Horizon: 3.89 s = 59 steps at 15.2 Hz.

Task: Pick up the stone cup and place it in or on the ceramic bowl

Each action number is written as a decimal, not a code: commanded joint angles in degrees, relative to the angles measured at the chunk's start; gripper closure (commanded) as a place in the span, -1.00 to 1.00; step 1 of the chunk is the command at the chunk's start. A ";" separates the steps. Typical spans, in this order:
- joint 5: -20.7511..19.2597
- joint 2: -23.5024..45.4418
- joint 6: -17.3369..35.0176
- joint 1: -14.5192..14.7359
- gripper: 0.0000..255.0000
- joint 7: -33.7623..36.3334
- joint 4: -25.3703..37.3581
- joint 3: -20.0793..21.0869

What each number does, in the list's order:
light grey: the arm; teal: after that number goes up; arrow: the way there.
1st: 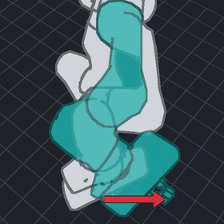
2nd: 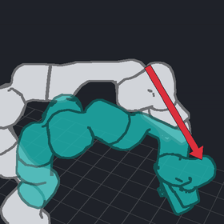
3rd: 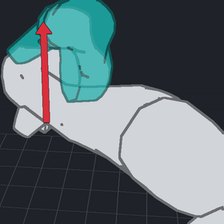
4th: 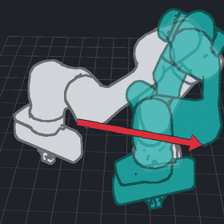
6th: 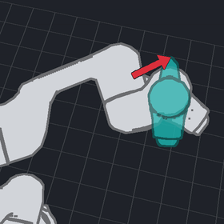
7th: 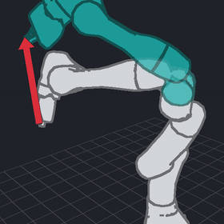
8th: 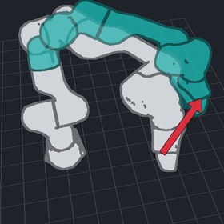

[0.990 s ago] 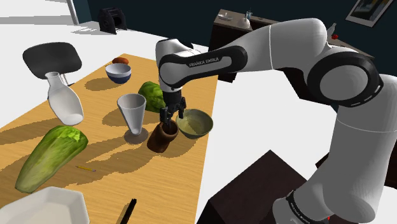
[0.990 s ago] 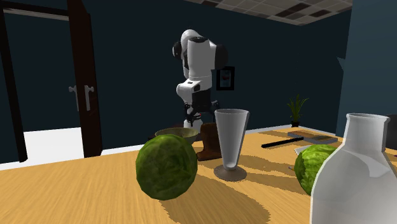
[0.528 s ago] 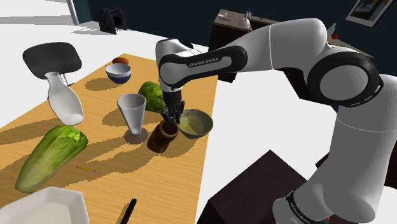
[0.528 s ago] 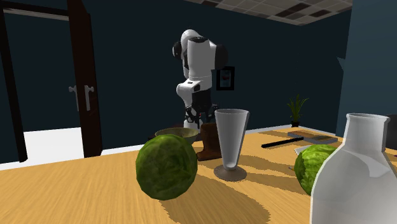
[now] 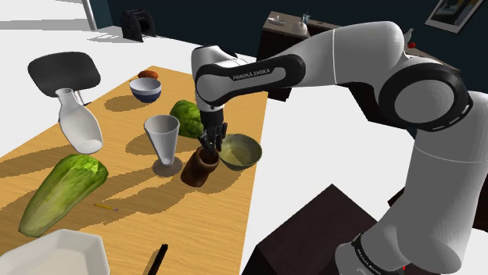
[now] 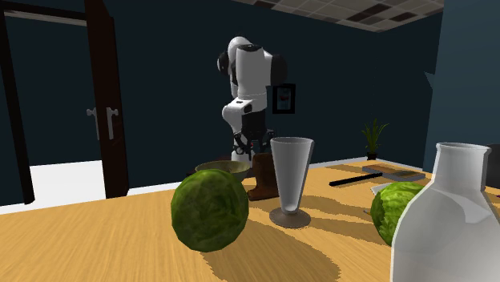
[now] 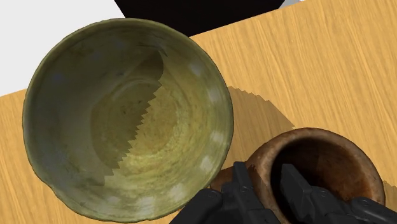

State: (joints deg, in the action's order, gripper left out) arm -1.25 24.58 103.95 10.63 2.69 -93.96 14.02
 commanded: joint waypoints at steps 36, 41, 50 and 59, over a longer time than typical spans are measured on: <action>1.11 -8.08 -24.47 -3.77 1.00 -4.86 16.41 -1.08; 0.94 -11.99 -26.67 -7.70 1.00 -10.83 14.60 -3.21; 0.59 -14.94 -24.44 -10.64 1.00 -15.62 9.41 -5.08; 0.67 -15.68 -17.24 -10.77 1.00 -15.75 1.48 -5.15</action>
State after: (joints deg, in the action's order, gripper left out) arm -0.59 9.01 85.85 -0.11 -13.00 -91.61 8.89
